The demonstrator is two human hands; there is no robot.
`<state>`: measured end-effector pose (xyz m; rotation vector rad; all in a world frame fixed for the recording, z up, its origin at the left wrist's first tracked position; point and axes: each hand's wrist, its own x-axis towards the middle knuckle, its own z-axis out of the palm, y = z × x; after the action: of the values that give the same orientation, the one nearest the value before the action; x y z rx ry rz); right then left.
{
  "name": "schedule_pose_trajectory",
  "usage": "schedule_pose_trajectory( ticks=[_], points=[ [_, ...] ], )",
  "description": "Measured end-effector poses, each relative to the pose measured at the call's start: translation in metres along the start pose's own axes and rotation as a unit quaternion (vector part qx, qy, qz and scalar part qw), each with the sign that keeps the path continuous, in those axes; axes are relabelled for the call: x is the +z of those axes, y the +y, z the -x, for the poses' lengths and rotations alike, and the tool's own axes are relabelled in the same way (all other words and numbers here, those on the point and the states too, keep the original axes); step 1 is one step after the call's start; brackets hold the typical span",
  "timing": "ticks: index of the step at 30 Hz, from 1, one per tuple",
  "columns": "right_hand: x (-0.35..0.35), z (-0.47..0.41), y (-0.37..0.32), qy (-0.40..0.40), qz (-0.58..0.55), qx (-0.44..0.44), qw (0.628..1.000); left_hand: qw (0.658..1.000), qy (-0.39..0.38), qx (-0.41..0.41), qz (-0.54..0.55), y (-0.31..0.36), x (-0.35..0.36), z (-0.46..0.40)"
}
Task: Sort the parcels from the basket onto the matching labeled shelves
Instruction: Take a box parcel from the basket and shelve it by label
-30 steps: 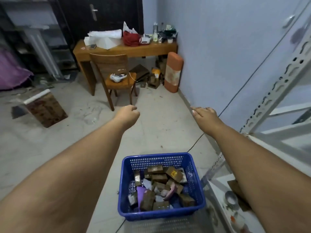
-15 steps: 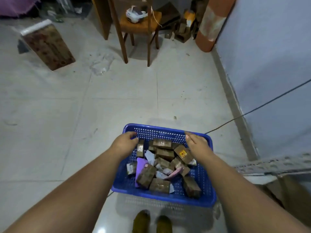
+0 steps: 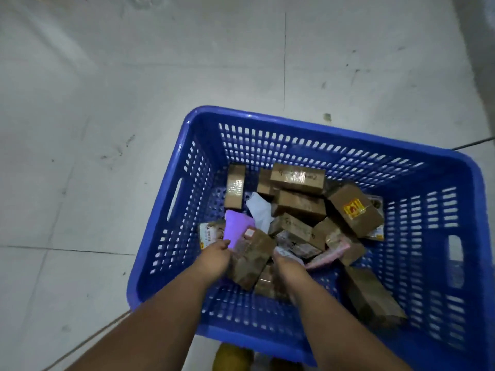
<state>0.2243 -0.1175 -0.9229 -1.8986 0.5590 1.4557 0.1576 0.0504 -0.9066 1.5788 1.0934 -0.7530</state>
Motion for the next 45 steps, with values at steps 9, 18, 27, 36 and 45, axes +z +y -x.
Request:
schedule_pose_trajectory(
  ticks=[9, 18, 27, 36, 45],
  points=[
    [0.05, -0.064, 0.015, -0.011, -0.179, -0.027, 0.984, 0.991, -0.01, -0.058, 0.124, -0.033, 0.032, -0.061],
    [-0.04, 0.125, -0.062, -0.078, -0.411, -0.025, 0.908, 0.962, -0.056, 0.013, 0.267, 0.078, -0.019, 0.092],
    [-0.141, 0.374, -0.192, -0.155, -0.414, -0.18, 0.879, 0.894, -0.184, 0.225, 0.34, 0.28, -0.1, 0.304],
    [-0.219, 0.642, -0.246, -0.186, -0.182, -0.286, 0.922, 0.89, -0.194, 0.389, 0.142, 0.395, -0.219, 0.554],
    [-0.281, 0.809, -0.273, -0.251, -0.217, -0.453, 0.827, 0.836, -0.215, 0.471, 0.179, 0.442, -0.253, 0.705]
  ],
)
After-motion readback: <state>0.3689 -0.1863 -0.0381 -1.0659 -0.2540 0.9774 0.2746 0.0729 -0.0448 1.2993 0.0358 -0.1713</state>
